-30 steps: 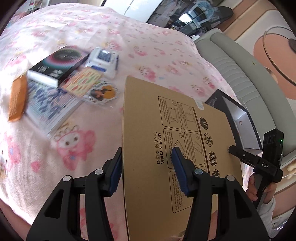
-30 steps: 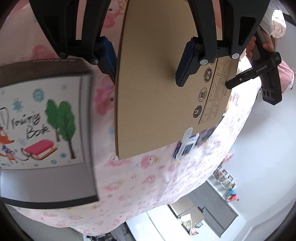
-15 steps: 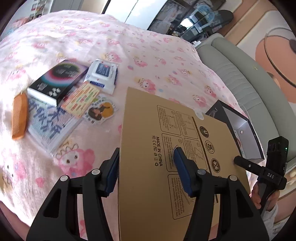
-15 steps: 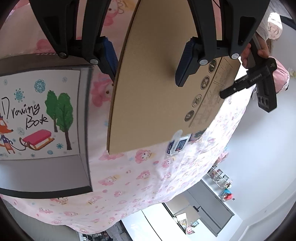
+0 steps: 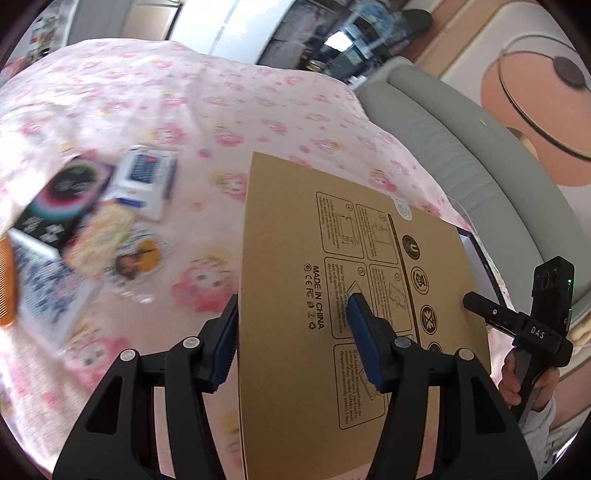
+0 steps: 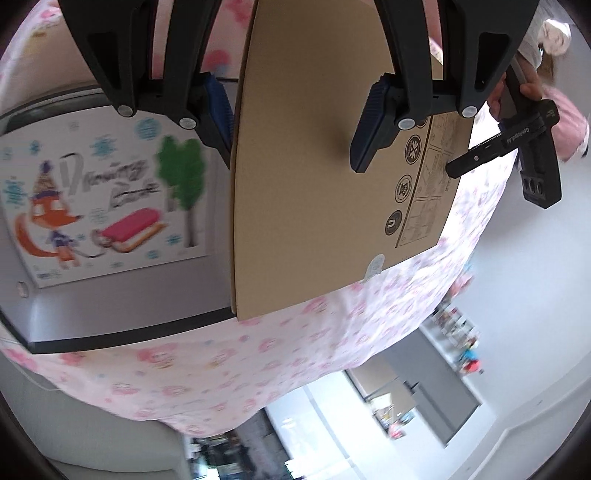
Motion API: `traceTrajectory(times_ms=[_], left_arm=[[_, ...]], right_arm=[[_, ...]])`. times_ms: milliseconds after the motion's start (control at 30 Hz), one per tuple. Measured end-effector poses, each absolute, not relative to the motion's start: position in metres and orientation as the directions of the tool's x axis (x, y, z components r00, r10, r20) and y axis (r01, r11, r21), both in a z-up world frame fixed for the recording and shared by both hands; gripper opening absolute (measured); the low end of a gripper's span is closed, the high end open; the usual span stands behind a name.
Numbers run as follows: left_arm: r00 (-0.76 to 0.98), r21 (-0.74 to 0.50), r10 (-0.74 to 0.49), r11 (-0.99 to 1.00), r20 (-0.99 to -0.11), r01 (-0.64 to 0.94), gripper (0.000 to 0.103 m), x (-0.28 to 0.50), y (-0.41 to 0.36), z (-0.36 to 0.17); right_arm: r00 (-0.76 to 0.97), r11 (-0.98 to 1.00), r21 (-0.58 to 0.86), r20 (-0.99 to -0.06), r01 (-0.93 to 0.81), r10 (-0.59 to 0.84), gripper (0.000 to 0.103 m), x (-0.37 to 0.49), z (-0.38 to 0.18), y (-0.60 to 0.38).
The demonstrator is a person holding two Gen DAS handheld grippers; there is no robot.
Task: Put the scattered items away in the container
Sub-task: 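Lower the cardboard sheet flat into the black box with the left gripper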
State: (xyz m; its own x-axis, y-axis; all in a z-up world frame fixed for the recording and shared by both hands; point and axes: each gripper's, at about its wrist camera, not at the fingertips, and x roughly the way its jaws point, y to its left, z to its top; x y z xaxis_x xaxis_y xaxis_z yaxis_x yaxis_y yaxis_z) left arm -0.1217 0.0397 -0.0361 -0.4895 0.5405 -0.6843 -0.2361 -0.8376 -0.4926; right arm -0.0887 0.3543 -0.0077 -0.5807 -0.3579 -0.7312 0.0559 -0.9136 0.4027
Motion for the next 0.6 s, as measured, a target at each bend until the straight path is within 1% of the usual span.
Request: traceTrajectory(times_ms=[333, 600], left_arm=[[-0.396, -0.508, 0.603, -0.798, -0.693, -0.325, 0.059, -0.165, 0.154, -0.042], [-0.367, -0.513, 0.617, -0.786, -0.696, -0.346, 0.059, -0.182, 0.21, -0.041]], right_arm=[[-0.6, -0.935, 0.345, -0.766, -0.082, -0.23, 0.056, -0.102, -0.002, 0.455], [-0.599, -0.936, 0.333, -0.775, -0.118, -0.2, 0.056, -0.114, 0.004, 0.51]])
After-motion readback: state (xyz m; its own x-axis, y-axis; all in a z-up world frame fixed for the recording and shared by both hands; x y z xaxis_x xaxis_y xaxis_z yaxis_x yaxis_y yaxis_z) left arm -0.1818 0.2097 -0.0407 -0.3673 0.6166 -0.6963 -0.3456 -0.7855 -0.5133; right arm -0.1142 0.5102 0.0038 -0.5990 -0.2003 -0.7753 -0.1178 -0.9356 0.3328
